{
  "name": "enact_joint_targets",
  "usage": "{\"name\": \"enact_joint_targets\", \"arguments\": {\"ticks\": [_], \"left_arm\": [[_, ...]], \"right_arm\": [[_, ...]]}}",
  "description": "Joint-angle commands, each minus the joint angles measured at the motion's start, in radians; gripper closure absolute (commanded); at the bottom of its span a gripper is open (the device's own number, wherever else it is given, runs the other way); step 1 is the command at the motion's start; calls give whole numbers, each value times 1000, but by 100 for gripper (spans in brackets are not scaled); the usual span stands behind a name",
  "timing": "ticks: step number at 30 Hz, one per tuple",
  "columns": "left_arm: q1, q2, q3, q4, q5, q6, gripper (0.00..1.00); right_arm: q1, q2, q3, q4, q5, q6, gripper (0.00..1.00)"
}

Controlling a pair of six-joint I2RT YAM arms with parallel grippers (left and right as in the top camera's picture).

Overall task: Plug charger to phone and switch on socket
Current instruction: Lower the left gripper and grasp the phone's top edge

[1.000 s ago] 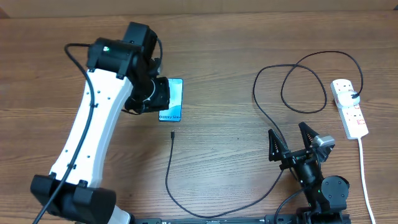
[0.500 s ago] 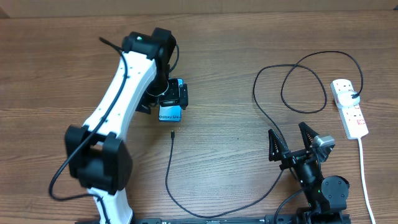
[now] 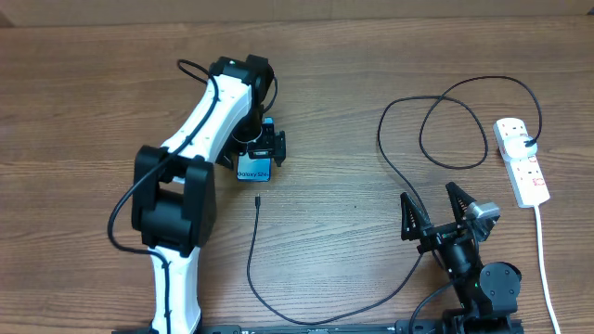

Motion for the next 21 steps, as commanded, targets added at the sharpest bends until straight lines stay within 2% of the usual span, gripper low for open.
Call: {"name": "enact_joint_targets", "arguments": {"ticks": [1,7,21], "left_arm": [[-2,43,-5,21,-43,27,0],[-2,64,-5,111,-126,27,0],[-2,64,-5,230,-114,16,0]], "right_arm": [[5,-10,-10,5,3,3,0],[5,-10,-10,5,3,3,0],[4,-10,-10,5,2,3,0]]}}
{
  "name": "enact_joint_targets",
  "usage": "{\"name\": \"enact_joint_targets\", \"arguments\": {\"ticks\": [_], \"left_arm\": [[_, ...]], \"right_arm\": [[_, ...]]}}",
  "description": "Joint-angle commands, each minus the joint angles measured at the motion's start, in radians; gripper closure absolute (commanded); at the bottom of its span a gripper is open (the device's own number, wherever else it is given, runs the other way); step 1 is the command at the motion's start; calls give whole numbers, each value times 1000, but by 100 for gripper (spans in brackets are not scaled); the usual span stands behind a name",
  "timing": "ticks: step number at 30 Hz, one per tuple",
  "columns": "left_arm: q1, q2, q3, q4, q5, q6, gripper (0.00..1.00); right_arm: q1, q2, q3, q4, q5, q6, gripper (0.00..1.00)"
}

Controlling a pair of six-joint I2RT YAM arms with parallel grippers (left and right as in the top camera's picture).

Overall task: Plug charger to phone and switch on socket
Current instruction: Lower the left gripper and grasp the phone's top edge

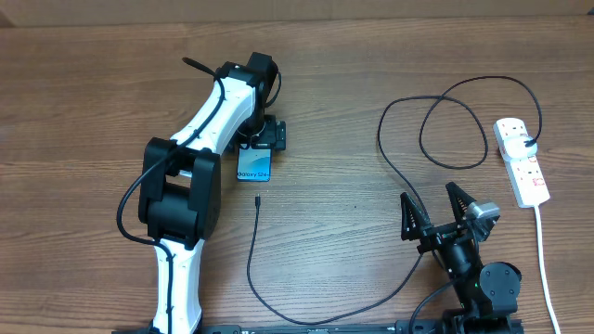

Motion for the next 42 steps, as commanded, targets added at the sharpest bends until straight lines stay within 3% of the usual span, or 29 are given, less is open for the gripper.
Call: {"name": "enact_joint_targets", "arguments": {"ticks": [1,14,28,33,42], "left_arm": [[-2,11,-3,12,-3,1,0],[-2,13,-35,11,6,-14,0],[-2,13,-167,192,5,-14,3],[-2,13,-167,204,5,-14,9],[-2,13,-167,97,6,-15,30]], "right_arm": [[4,-10,-10,5,2,3,0],[5,-10,-10,5,2,3,0],[4,-10,-10,5,2,3,0],[4,-10,-10,5,2,3,0],[5,-10,-10,5,2,3,0]]}}
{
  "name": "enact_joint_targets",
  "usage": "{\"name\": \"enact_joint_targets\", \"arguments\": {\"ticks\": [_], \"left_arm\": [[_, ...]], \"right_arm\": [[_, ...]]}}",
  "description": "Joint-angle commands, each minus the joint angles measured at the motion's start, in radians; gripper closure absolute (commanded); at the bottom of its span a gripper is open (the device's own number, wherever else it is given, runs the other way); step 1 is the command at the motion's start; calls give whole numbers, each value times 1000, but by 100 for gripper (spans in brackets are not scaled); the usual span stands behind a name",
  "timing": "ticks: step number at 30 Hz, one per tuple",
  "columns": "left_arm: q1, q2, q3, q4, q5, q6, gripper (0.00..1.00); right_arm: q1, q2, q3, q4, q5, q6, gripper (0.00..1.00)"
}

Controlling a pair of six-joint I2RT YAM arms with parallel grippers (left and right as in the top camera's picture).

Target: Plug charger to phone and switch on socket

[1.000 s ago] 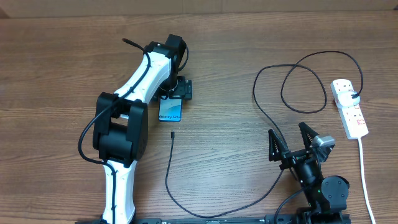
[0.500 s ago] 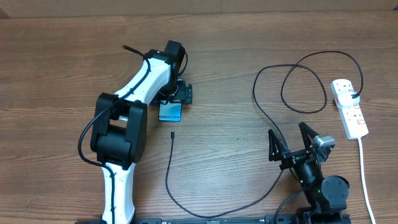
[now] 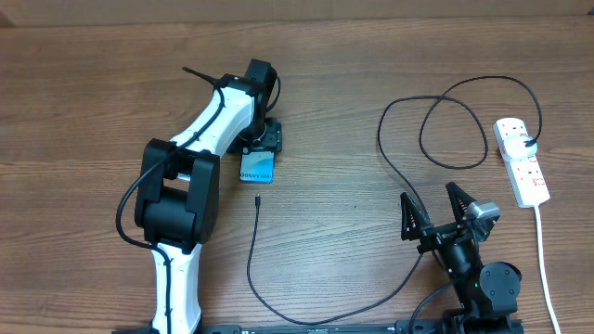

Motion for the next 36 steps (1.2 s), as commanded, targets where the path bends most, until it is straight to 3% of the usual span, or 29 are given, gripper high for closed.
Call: {"name": "enact_joint_targets", "arguments": {"ticks": [1,7,13,14,36], "left_arm": [[-2,42,-42,-58,-14,-11,30],[-2,42,-42,-120,-14,-38,29],[-2,42,-42,-86,-14,-43,7],[-2,42,-42,-78,-14,-43,0],[-2,42,-42,-53,-14,-43,0]], "right_arm": [[5,-10,-10,5,2,3,0],[5,-10,-10,5,3,3,0],[4,-10,-10,5,3,3,0],[5,-10,-10,5,3,3,0],[5,-10,-10,6,2,3,0]]}}
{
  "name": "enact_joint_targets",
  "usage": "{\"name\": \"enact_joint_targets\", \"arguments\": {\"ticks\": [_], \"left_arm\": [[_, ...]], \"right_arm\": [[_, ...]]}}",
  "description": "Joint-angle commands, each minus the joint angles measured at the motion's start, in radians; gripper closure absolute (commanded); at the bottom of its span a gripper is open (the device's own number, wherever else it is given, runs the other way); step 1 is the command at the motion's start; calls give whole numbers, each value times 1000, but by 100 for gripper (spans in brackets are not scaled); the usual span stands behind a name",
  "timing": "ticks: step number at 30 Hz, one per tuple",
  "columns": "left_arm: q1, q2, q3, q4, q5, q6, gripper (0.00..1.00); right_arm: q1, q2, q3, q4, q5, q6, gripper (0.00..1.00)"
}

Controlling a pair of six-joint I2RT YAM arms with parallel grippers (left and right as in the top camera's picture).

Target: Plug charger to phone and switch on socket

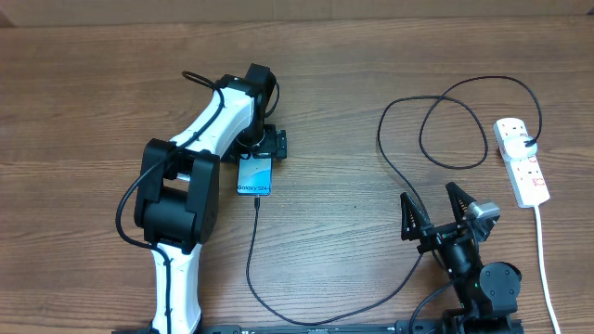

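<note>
A phone [253, 177] with a lit blue screen lies flat left of the table's middle. My left gripper [263, 148] is shut on its far end. The phone's near edge touches the tip of the black charger cable [256, 200]; I cannot tell whether the plug is seated. The cable runs toward the front, curves right, then loops up to the white socket strip [522, 163] at the far right, where its plug sits. My right gripper [434, 211] stands open at the front right, with nothing between its fingers.
The strip's white cord [544, 264] runs down the right edge toward the front. Cable loops [436, 121] cover the table between my right gripper and the strip. The left arm reaches from the front left over the wooden table [83, 111].
The phone, held by my left gripper, has shifted toward the front. A gap lay between its near edge and the cable tip; now they touch. The right arm has not moved.
My left gripper sat over the phone's far end, with the cable tip lying a short way in front of the phone. Over the following moments the arm and phone shifted slightly. Now the phone has come down to meet the tip. The right gripper stayed open throughout.
</note>
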Motion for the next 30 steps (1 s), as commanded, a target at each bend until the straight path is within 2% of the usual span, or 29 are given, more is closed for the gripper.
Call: {"name": "enact_joint_targets", "arguments": {"ticks": [1,23,30], "left_arm": [[-3,44,-37,10,-45,-16,0],[-2,44,-37,2,-42,-16,0],[5,44,-28,-16,59,-16,0]], "right_arm": [[5,-10,-10,5,2,3,0],[5,-10,-10,5,2,3,0],[5,-10,-10,5,2,3,0]]}}
